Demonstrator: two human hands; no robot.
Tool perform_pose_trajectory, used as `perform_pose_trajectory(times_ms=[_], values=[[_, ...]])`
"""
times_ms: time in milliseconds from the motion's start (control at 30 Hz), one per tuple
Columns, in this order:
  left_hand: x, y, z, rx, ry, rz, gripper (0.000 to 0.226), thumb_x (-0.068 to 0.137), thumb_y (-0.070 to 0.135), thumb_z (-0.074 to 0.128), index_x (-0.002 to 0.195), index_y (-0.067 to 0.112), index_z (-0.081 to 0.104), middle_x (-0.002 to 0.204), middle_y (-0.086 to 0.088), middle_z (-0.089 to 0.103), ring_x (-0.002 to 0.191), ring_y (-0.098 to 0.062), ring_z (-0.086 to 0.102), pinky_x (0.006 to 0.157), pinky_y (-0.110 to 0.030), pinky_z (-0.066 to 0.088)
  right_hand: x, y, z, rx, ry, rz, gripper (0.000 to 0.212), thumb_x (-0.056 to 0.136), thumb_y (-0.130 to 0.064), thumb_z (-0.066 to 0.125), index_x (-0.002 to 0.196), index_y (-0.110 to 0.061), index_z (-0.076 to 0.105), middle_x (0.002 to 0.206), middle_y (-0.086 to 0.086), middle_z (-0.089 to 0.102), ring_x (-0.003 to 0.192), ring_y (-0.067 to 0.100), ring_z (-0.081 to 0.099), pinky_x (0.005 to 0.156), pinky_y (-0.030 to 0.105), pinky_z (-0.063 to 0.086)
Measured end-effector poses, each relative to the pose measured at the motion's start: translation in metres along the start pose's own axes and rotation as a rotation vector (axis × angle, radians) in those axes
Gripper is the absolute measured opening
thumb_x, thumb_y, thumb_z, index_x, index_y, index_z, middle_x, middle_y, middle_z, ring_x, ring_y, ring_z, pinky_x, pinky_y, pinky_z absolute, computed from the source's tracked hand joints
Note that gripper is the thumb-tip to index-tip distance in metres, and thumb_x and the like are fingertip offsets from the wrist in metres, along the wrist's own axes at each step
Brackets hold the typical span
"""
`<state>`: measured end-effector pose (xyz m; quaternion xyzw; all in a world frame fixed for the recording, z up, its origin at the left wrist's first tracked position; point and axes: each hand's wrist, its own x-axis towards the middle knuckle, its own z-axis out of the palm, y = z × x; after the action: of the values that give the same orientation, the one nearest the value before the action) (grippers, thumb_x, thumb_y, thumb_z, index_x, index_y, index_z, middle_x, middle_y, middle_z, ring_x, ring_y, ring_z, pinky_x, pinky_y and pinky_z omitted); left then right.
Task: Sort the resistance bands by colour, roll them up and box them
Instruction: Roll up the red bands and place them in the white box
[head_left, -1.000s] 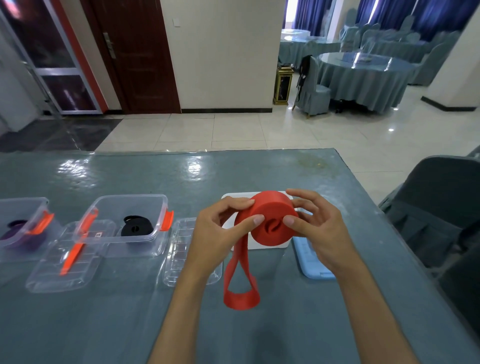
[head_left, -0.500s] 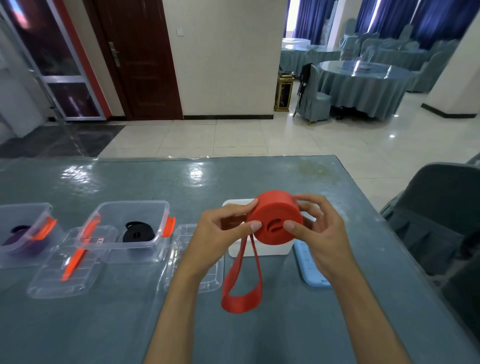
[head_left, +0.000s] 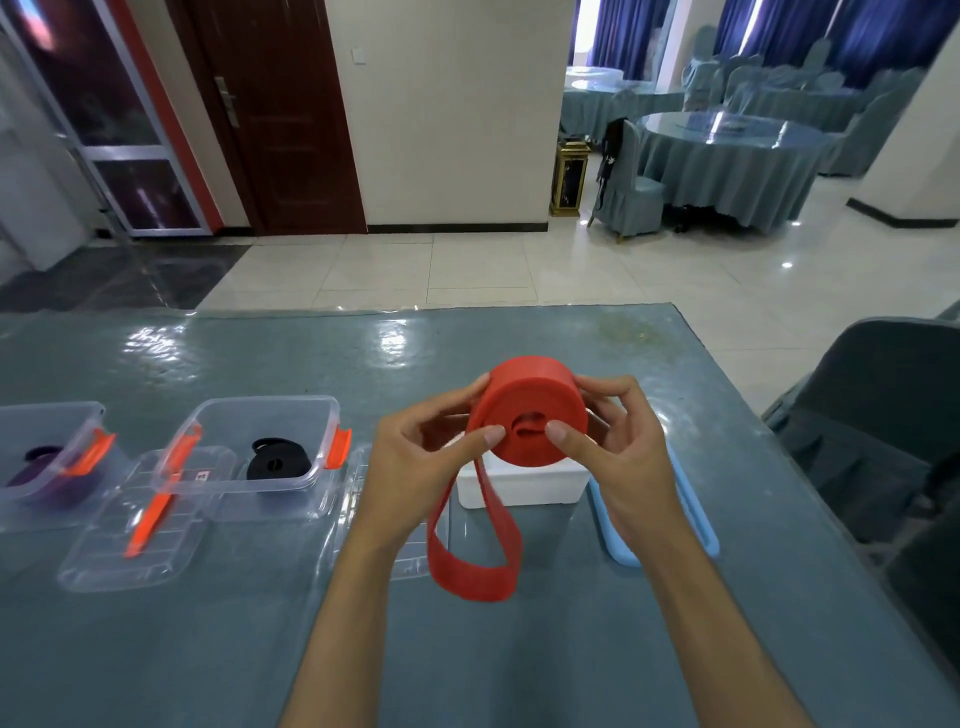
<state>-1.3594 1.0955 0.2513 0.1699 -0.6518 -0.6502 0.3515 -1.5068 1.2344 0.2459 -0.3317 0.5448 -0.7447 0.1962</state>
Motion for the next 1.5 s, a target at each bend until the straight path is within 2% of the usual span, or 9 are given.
perform_pose_trajectory(times_ms=[133, 333, 500, 633, 900, 1067, 1300, 1400, 1500], values=[[0.0, -0.001, 0.005, -0.014, 0.068, 0.007, 0.046, 0.074, 0.006, 0.089, 0.116, 0.012, 0.072, 0.104, -0.008, 0.08, 0.098, -0.023, 0.076, 0.088, -0.032, 0.06, 0.002, -0.002, -0.009, 0.004, -0.007, 0.085, 0.042, 0.073, -0.012, 0.09, 0.1, -0.015, 0.058, 0.108, 0.021, 0.073, 0.102, 0.041, 0.072, 0.084, 0.047, 0.062], [-0.004, -0.013, 0.011, -0.093, 0.047, -0.039, 0.046, 0.073, 0.013, 0.087, 0.117, 0.014, 0.074, 0.115, -0.007, 0.078, 0.108, -0.023, 0.073, 0.093, -0.034, 0.057, 0.0, -0.008, -0.004, 0.104, 0.044, 0.092, 0.048, 0.075, -0.014, 0.081, 0.119, -0.022, 0.064, 0.11, 0.017, 0.073, 0.094, 0.029, 0.074, 0.08, 0.047, 0.063], [-0.007, -0.012, 0.005, -0.056, 0.003, -0.036, 0.054, 0.077, 0.011, 0.085, 0.129, 0.017, 0.071, 0.118, -0.006, 0.077, 0.112, -0.026, 0.073, 0.095, -0.034, 0.059, -0.004, 0.002, -0.007, 0.146, 0.011, 0.133, 0.034, 0.073, -0.017, 0.086, 0.099, -0.017, 0.064, 0.114, 0.02, 0.072, 0.1, 0.031, 0.072, 0.084, 0.046, 0.061], [-0.01, -0.013, 0.008, -0.065, 0.1, -0.013, 0.051, 0.07, 0.014, 0.09, 0.118, 0.015, 0.073, 0.113, -0.008, 0.078, 0.106, -0.025, 0.074, 0.089, -0.031, 0.059, -0.001, 0.003, -0.016, 0.091, -0.027, 0.124, 0.027, 0.077, -0.015, 0.084, 0.089, -0.015, 0.06, 0.106, 0.016, 0.074, 0.097, 0.033, 0.073, 0.08, 0.041, 0.06], [-0.01, -0.011, 0.006, -0.07, 0.098, -0.036, 0.045, 0.067, 0.014, 0.09, 0.11, 0.012, 0.077, 0.105, -0.011, 0.079, 0.099, -0.025, 0.076, 0.084, -0.032, 0.06, -0.006, 0.0, -0.028, 0.03, -0.221, 0.199, 0.05, 0.079, -0.022, 0.082, 0.125, -0.022, 0.065, 0.119, 0.011, 0.07, 0.105, 0.031, 0.069, 0.091, 0.045, 0.058], [-0.015, -0.014, 0.011, -0.029, 0.078, -0.042, 0.045, 0.065, 0.011, 0.092, 0.107, 0.012, 0.078, 0.104, -0.01, 0.08, 0.1, -0.028, 0.077, 0.09, -0.04, 0.062, -0.005, -0.008, -0.025, -0.067, -0.149, 0.125, 0.031, 0.078, -0.019, 0.083, 0.107, -0.021, 0.074, 0.111, 0.005, 0.073, 0.095, 0.022, 0.073, 0.081, 0.033, 0.058], [-0.015, -0.012, 0.011, -0.035, 0.035, -0.059, 0.042, 0.066, 0.01, 0.091, 0.105, 0.008, 0.078, 0.106, -0.011, 0.079, 0.101, -0.028, 0.076, 0.088, -0.038, 0.061, -0.005, -0.012, -0.035, -0.222, -0.339, 0.129, 0.046, 0.08, -0.011, 0.084, 0.123, -0.02, 0.072, 0.118, 0.004, 0.074, 0.107, 0.026, 0.073, 0.087, 0.035, 0.061], [-0.015, -0.014, 0.011, -0.015, -0.002, -0.057, 0.04, 0.073, 0.011, 0.088, 0.112, 0.007, 0.077, 0.114, -0.01, 0.078, 0.108, -0.026, 0.075, 0.097, -0.043, 0.06, -0.009, -0.014, -0.034, -0.209, -0.26, 0.058, 0.042, 0.077, -0.012, 0.084, 0.118, -0.02, 0.075, 0.114, 0.003, 0.076, 0.105, 0.026, 0.074, 0.088, 0.034, 0.06], [-0.015, -0.012, 0.012, 0.0, -0.072, -0.072, 0.047, 0.08, 0.007, 0.084, 0.125, 0.012, 0.074, 0.119, -0.005, 0.078, 0.113, -0.022, 0.073, 0.1, -0.036, 0.058, -0.011, -0.01, -0.028, -0.143, -0.152, -0.01, 0.039, 0.078, -0.011, 0.083, 0.115, -0.018, 0.075, 0.114, 0.004, 0.075, 0.107, 0.023, 0.072, 0.09, 0.03, 0.057]])
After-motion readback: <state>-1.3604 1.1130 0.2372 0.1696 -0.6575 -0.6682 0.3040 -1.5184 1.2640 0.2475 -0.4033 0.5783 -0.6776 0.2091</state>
